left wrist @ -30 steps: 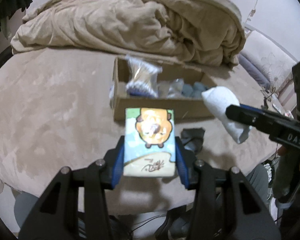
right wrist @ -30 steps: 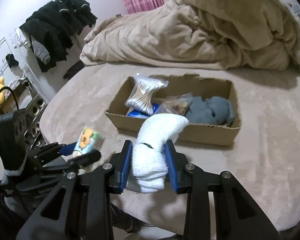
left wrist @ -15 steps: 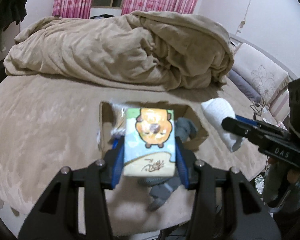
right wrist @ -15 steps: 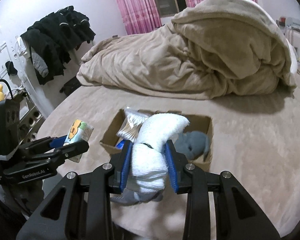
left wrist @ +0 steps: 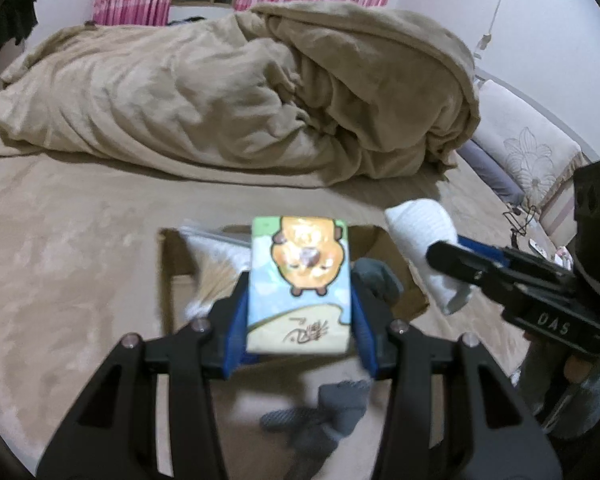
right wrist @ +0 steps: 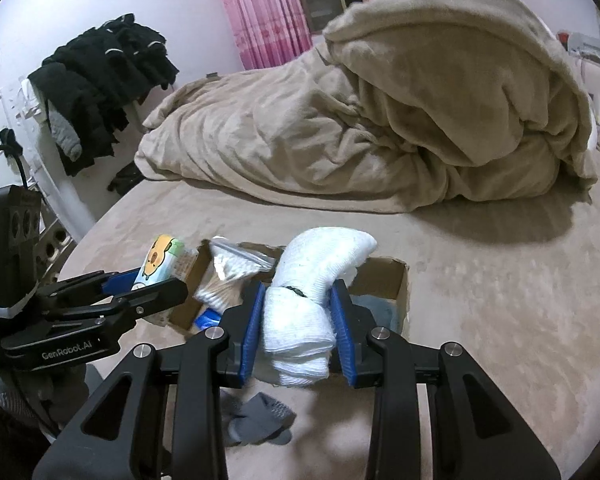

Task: Organize objects
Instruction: 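Place the snack box and white socks into the box, open both grippers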

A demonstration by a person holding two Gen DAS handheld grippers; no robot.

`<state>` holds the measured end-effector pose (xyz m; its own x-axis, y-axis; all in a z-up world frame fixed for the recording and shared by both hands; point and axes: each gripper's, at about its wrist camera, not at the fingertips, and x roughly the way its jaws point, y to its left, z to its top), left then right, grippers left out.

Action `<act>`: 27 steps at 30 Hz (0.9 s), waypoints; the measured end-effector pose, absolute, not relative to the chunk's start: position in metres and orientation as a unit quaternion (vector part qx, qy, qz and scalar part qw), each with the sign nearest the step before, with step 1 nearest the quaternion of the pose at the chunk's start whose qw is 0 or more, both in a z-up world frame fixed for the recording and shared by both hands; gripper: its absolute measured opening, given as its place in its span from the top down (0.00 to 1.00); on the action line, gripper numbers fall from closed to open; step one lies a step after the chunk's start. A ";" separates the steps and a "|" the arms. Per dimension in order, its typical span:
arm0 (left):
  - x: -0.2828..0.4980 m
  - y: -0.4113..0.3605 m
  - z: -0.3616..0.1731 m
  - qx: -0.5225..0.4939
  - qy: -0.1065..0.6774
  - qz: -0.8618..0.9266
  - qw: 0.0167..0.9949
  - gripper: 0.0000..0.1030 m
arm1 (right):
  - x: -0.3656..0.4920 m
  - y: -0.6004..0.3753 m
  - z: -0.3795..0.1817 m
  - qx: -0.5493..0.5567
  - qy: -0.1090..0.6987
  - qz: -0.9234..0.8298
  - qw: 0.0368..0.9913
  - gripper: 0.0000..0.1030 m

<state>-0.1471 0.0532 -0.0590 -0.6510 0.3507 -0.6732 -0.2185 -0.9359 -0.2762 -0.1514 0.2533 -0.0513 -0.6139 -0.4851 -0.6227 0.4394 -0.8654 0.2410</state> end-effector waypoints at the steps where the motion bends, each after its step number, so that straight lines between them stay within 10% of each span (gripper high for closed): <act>1: -0.152 0.058 -0.064 -0.390 -0.089 0.902 0.162 0.55 | -0.156 0.254 -0.055 0.359 -0.034 -0.897 0.256 0.66; 14: -0.208 0.098 -0.130 -0.452 -0.111 0.864 0.190 0.54 | -0.204 0.258 -0.113 0.401 -0.055 -0.882 0.242 0.66; 21: -0.202 0.089 -0.120 -0.445 -0.116 0.867 0.192 0.36 | -0.212 0.265 -0.129 0.416 -0.063 -0.878 0.228 0.63; 27: -0.185 0.072 -0.106 -0.437 -0.111 0.876 0.169 0.35 | -0.202 0.269 -0.119 0.404 -0.074 -0.885 0.219 0.46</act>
